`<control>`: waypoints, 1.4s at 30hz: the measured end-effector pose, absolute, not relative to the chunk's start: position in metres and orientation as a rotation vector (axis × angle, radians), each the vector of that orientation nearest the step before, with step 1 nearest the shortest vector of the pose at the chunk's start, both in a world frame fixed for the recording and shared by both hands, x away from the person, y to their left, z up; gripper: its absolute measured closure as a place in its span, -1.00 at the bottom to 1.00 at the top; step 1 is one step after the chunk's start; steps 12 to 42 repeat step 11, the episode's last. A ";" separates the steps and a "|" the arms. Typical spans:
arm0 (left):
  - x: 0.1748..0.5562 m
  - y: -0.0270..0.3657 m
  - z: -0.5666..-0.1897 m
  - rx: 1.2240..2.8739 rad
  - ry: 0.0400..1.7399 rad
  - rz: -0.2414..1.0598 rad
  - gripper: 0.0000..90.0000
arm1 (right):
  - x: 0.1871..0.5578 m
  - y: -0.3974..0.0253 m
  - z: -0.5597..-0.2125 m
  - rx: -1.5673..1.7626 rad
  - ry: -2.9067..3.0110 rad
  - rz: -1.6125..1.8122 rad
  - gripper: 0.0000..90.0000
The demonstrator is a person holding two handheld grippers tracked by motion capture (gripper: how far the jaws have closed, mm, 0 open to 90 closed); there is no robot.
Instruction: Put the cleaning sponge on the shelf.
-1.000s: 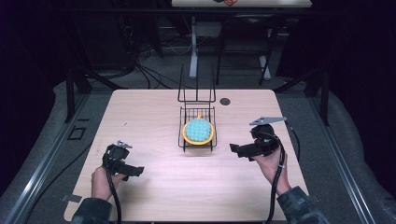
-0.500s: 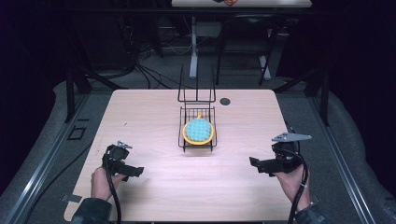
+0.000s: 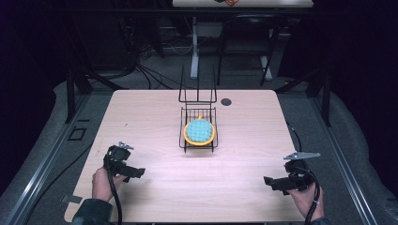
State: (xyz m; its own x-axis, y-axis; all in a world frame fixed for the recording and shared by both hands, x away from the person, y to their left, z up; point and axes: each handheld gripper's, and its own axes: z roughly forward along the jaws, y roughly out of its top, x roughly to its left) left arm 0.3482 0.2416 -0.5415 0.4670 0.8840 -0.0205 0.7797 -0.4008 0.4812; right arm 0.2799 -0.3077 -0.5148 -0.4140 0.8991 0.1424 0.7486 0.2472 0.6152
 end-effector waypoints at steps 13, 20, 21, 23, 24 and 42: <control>0.349 0.240 -0.542 2.293 1.384 0.325 -1.00 | 0.284 -0.318 -0.531 1.567 2.281 0.881 -1.00; 0.349 0.240 -0.542 2.293 1.384 0.325 -1.00 | 0.284 -0.318 -0.531 1.567 2.281 0.881 -1.00; 0.349 0.240 -0.542 2.293 1.384 0.325 -1.00 | 0.284 -0.318 -0.531 1.567 2.281 0.881 -1.00; 0.349 0.240 -0.542 2.293 1.384 0.325 -1.00 | 0.284 -0.318 -0.531 1.567 2.281 0.881 -1.00; 0.349 0.240 -0.542 2.293 1.384 0.325 -1.00 | 0.284 -0.318 -0.531 1.567 2.281 0.881 -1.00; 0.349 0.240 -0.542 2.293 1.384 0.325 -1.00 | 0.284 -0.318 -0.531 1.567 2.281 0.881 -1.00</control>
